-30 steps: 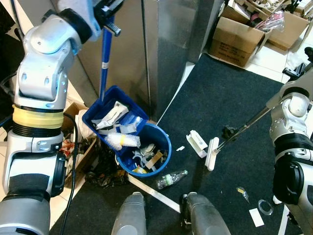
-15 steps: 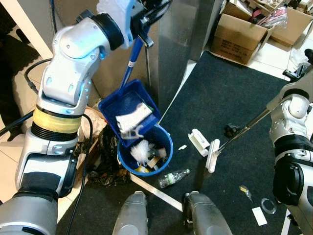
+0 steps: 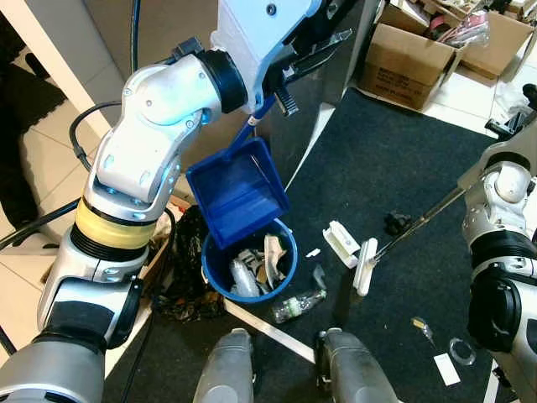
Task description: Sweep floor
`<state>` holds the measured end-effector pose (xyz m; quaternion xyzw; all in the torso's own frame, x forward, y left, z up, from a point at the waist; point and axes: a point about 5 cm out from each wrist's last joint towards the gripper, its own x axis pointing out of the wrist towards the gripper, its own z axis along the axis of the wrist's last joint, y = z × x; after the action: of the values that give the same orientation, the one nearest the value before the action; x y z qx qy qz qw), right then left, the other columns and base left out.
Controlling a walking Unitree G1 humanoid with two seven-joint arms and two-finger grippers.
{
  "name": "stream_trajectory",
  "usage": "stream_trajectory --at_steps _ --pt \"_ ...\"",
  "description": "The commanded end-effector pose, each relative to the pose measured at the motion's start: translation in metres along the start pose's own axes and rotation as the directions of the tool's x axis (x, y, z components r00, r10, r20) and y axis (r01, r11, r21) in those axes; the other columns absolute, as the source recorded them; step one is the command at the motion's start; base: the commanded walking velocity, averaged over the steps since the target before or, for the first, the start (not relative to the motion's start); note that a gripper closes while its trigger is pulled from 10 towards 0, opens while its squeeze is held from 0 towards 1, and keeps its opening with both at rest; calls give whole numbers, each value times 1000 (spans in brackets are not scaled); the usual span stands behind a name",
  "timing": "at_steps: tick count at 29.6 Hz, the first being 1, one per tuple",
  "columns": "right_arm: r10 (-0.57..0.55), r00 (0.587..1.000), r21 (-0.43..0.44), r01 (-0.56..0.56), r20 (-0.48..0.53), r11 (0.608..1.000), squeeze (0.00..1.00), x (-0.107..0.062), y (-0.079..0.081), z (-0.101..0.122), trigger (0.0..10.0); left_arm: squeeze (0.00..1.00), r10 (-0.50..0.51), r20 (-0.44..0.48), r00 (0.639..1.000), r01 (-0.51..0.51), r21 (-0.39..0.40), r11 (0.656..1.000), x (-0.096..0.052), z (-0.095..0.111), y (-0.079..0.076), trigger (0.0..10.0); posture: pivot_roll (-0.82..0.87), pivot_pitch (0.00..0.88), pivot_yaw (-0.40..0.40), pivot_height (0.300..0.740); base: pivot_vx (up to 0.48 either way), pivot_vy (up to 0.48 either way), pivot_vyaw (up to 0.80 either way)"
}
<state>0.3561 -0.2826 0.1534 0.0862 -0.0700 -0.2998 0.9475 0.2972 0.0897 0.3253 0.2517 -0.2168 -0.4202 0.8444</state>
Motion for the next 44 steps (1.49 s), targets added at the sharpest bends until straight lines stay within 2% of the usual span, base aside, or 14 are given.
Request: stream_trajectory --at_steps 1,2,4,5,6,7,9,12,15,16,18,23,32,44 --pt "-8 999 21 7 50 1000 0 3 0 10 10000 0 51 -2 999 -51 -1 999 -10 5 12 10000 86 63 8 740 0 0 0" --pt "-6 999 22 5 51 1000 0 3 0 10 10000 0 122 10 992 -122 -35 992 -15 8 24 10000 86 63 8 740 0 0 0" --pt "-6 999 22 5 52 1000 0 3 0 10 10000 0 163 16 987 -162 -56 985 -18 9 31 10000 86 63 8 740 0 0 0" --pt "-4 999 22 3 52 1000 0 3 0 11 10000 0 214 25 976 -212 -82 974 -21 11 39 10000 86 61 4 740 0 0 0" --pt "-4 999 22 3 52 1000 0 3 0 11 10000 0 214 25 976 -212 -82 974 -21 11 39 10000 86 61 4 740 0 0 0" --pt "0 999 21 -2 51 1000 0 3 1 11 10000 0 330 41 943 -322 -133 937 -30 14 56 10000 85 59 1 740 0 0 0" --pt "4 999 21 -5 51 1000 0 4 1 12 10000 0 409 51 911 -395 -171 902 -37 15 66 10000 84 57 -2 740 0 0 0" --pt "15 998 19 -16 54 1000 0 5 3 14 10000 0 538 71 840 -509 -240 827 -54 19 81 10000 80 54 -9 740 0 0 0" --pt "35 998 4 -36 59 999 0 6 5 16 10000 0 610 58 790 -576 -270 772 -67 17 87 10000 75 51 -13 740 0 0 0" --pt "35 998 4 -36 59 999 0 6 5 16 10000 0 610 58 790 -576 -270 772 -67 17 87 10000 75 51 -13 740 0 0 0" --pt "46 997 -1 -46 66 999 0 6 7 18 10000 0 643 45 764 -605 -295 739 -72 13 87 10000 72 50 -13 740 0 0 0" --pt "57 996 1 -57 66 998 0 7 7 19 10000 0 689 10 725 -642 -352 681 -75 5 86 10000 63 51 -12 740 0 0 0" --pt "42 998 14 -43 56 999 0 7 2 18 10000 0 702 -28 711 -658 -376 652 -72 -2 83 10000 50 55 -10 740 0 0 -98" --pt "46 997 16 -47 56 999 0 8 2 19 10000 0 707 -39 706 -663 -388 641 -69 -3 81 10000 51 56 -13 740 0 0 -778"
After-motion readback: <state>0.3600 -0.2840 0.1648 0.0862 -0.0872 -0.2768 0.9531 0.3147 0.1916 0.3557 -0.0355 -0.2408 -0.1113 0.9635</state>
